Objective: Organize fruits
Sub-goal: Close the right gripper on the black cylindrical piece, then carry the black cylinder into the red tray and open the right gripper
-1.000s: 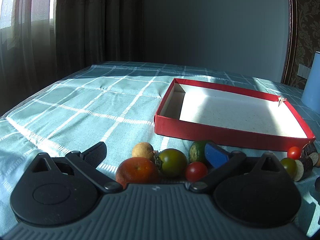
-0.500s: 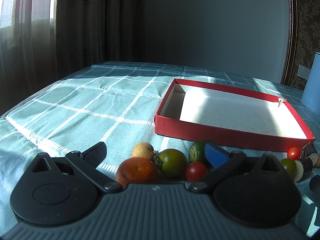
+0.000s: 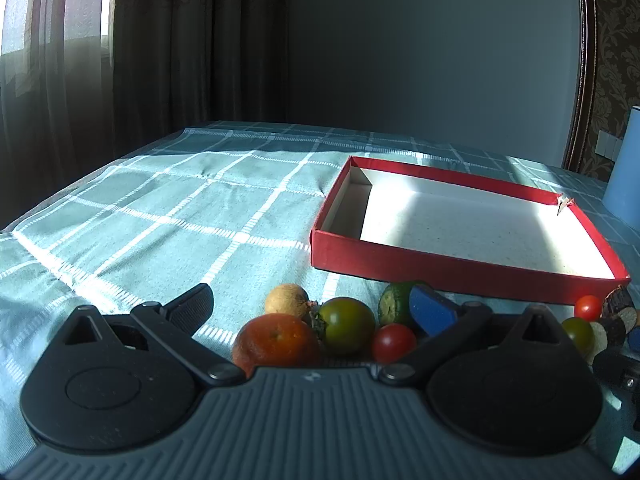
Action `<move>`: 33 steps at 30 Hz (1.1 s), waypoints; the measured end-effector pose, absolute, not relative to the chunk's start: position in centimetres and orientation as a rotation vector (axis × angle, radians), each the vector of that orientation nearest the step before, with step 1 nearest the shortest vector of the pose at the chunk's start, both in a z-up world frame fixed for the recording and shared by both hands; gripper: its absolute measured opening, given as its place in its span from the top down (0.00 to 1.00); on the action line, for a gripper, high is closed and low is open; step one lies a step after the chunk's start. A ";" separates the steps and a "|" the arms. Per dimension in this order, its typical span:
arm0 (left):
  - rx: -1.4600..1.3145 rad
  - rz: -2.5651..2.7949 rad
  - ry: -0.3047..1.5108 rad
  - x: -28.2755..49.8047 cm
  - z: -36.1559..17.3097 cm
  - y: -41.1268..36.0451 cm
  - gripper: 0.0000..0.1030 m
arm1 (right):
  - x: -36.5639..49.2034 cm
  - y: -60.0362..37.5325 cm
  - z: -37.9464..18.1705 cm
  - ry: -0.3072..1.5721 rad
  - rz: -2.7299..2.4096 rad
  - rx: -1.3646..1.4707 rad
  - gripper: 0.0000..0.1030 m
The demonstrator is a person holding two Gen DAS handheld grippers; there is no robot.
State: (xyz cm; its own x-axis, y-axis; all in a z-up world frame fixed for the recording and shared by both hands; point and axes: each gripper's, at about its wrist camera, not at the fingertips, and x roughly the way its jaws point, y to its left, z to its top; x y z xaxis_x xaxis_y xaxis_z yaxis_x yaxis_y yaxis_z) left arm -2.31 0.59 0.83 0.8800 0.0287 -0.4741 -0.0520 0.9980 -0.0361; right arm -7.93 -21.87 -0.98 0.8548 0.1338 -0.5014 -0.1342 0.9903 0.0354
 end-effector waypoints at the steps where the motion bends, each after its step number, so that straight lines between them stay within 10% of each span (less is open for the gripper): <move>1: -0.049 0.042 0.493 -2.3 0.8 0.6 0.00 | -7.6 -21.9 -1.1 0.538 0.143 0.003 0.45; 7: -0.052 0.042 0.494 -2.3 0.8 0.7 0.00 | -6.6 -21.8 -1.1 0.557 0.152 0.009 0.45; 14: -0.059 0.043 0.498 -2.3 0.8 0.8 0.00 | -6.4 -22.7 -1.1 0.560 0.172 0.048 0.69; 33: -0.061 0.040 0.506 -2.3 0.8 0.8 0.00 | -4.0 -25.2 4.2 0.440 0.156 0.076 0.69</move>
